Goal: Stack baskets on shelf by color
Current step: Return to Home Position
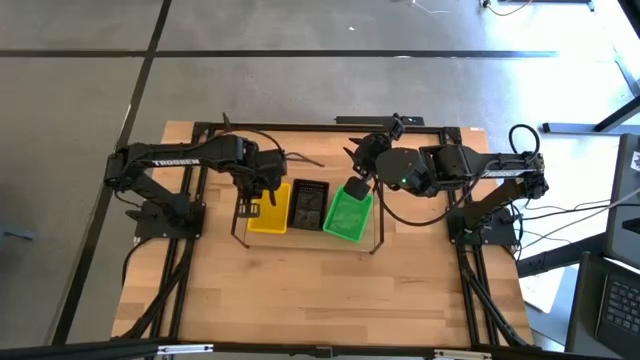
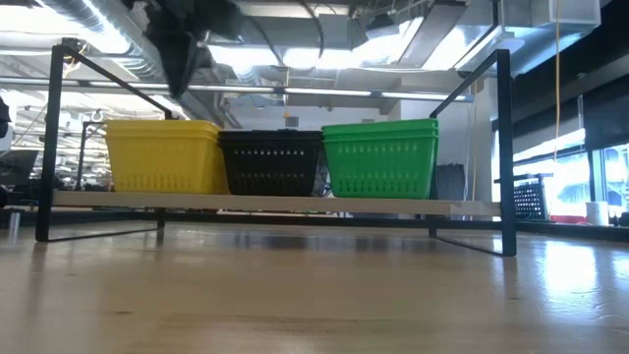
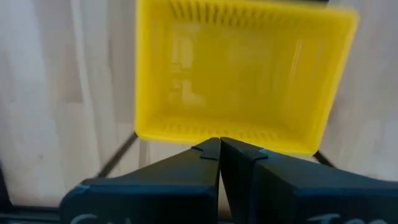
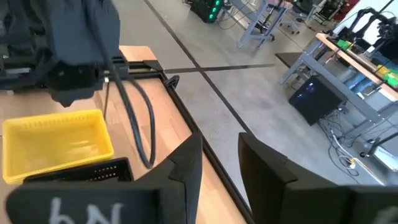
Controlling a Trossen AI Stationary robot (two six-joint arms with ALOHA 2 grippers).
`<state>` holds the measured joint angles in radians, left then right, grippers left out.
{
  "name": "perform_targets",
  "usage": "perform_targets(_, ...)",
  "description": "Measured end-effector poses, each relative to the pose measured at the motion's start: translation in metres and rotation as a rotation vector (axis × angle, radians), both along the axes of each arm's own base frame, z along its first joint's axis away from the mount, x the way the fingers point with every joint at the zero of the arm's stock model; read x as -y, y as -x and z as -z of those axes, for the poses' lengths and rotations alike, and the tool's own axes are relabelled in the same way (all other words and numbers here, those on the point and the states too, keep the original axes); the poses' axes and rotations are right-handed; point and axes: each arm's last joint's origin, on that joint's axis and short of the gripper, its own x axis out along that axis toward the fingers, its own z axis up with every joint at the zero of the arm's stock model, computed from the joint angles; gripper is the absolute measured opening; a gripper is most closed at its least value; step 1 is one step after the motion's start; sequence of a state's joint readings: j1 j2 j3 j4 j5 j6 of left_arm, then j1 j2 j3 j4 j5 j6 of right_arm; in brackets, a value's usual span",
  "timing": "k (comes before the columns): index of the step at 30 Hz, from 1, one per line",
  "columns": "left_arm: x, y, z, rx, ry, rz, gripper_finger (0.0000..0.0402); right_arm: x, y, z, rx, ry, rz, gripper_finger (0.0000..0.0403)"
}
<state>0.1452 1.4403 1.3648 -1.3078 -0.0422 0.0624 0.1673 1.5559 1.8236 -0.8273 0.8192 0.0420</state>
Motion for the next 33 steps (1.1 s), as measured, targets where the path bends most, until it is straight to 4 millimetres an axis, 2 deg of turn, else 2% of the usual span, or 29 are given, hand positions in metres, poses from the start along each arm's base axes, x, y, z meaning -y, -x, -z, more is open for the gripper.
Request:
perform_targets(4, -0.001, -0.003, -0.026, 0.09, -0.032, 0.0, 0.0, 0.001, 0.005, -0.007, 0.004, 0.013, 0.012, 0.0089)
perform_targets(8, -0.001, -0.003, -0.06, 0.205, -0.066, 0.017, 0.0, 0.0, 0.018, -0.028, 0.006, 0.02, -0.004, 0.0038)
perform_targets(10, 0.002, 0.005, -0.08, 0.275, -0.078, 0.022, 0.0, -0.002, 0.028, -0.038, -0.015, 0.018, -0.026, 0.0011)
perform_targets(13, 0.005, 0.019, -0.108, 0.385, -0.103, 0.022, 0.0, -0.005, 0.046, -0.051, -0.055, -0.016, -0.09, 0.0008)
perform_targets(16, 0.009, 0.04, -0.13, 0.48, -0.133, 0.019, 0.0, -0.007, 0.068, -0.063, -0.072, -0.044, -0.146, 0.0003)
perform_targets(22, 0.015, 0.103, -0.164, 0.688, -0.17, -0.048, 0.0, -0.003, 0.115, -0.077, -0.047, -0.154, -0.211, 0.0002)
perform_targets(27, 0.022, 0.154, -0.179, 0.846, -0.164, -0.089, 0.0, 0.001, 0.151, -0.078, -0.008, -0.245, -0.283, 0.0001)
perform_targets(33, 0.028, 0.204, -0.175, 0.984, -0.152, -0.124, 0.0, 0.006, 0.186, -0.06, 0.044, -0.28, -0.319, 0.0001)
